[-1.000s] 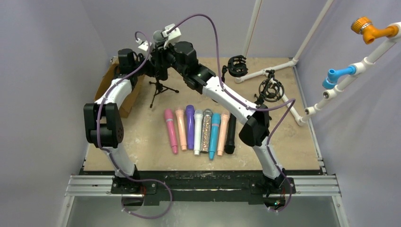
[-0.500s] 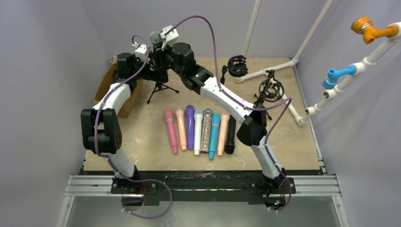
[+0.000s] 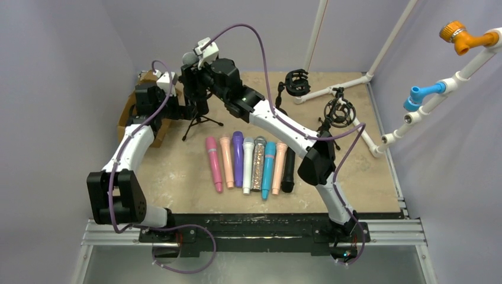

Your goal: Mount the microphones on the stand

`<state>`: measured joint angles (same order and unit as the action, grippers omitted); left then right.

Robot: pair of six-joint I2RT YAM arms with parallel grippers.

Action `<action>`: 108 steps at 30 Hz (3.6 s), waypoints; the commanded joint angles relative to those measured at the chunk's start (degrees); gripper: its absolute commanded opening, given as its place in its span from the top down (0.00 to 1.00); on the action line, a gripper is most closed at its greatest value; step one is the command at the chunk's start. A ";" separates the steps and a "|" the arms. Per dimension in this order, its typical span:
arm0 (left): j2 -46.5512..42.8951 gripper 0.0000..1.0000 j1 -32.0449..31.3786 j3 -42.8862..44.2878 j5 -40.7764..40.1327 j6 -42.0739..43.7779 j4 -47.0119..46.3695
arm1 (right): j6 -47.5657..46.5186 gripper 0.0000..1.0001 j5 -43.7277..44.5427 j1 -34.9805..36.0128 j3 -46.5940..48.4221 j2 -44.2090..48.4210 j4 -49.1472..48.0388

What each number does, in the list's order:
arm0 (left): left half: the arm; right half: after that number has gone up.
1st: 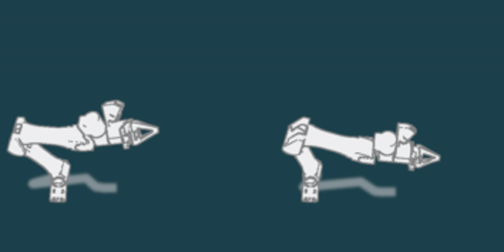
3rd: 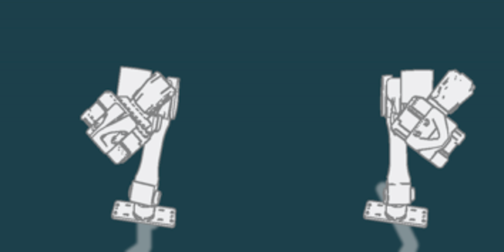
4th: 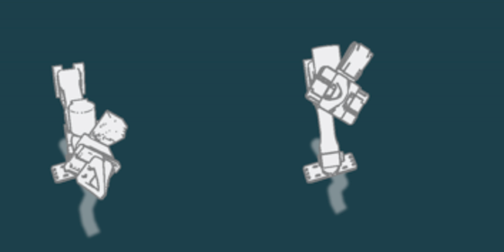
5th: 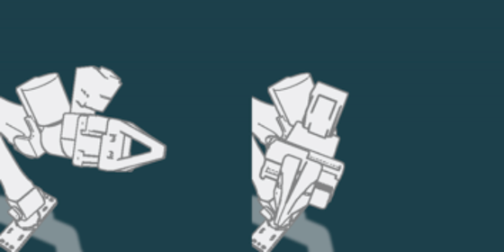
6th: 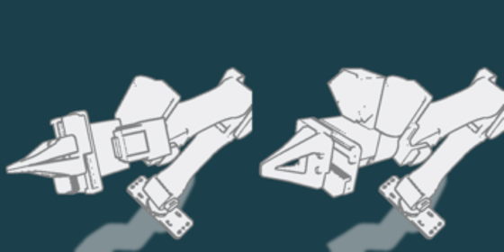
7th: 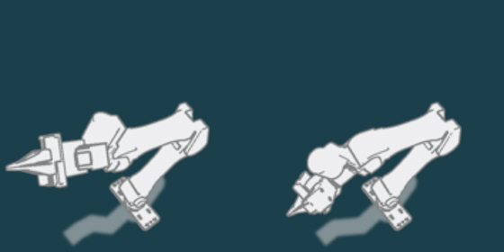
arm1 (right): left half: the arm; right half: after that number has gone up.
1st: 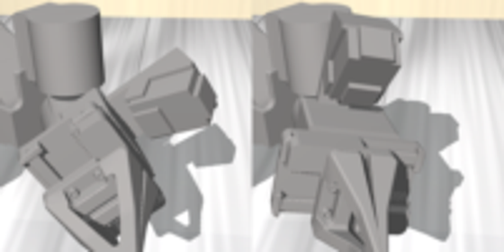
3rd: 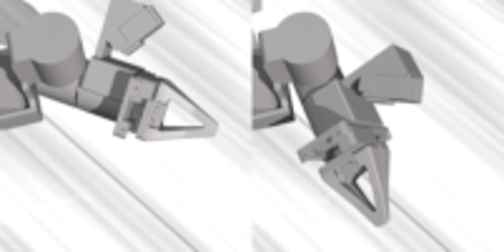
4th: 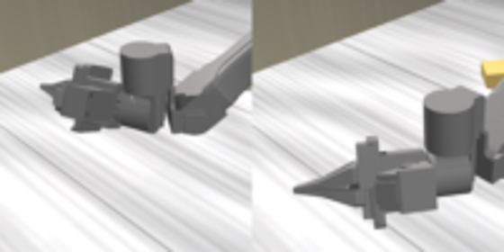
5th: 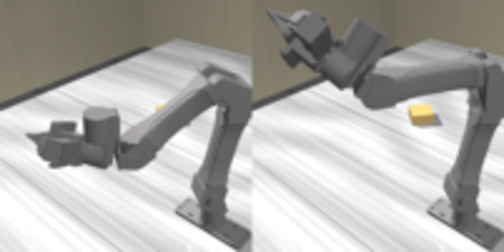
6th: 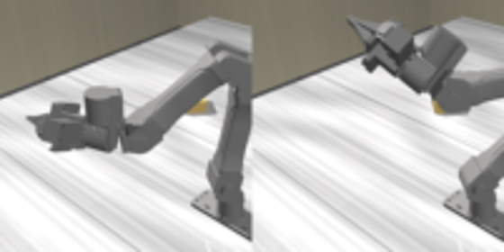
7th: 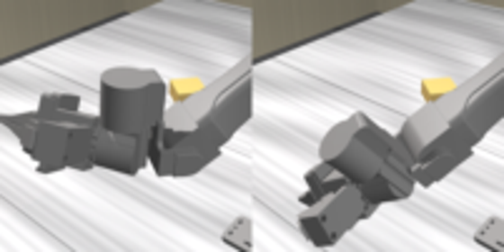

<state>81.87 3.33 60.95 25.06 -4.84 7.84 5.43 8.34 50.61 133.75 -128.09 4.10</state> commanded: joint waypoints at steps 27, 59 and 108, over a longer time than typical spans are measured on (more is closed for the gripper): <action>-11.86 0.00 2.31 12.89 -8.05 4.58 36.21 | 10.89 0.05 26.24 -7.72 -33.21 37.36 20.10; -18.98 0.00 9.14 18.84 -5.50 11.31 53.18 | 8.05 0.54 29.33 -20.83 -16.03 15.21 32.49; -21.72 0.00 9.13 13.69 -5.21 11.35 53.19 | 12.71 0.27 16.26 -12.02 1.24 18.45 39.19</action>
<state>60.51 12.05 73.10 20.58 5.67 60.97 15.05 24.75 37.93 138.63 -121.82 43.31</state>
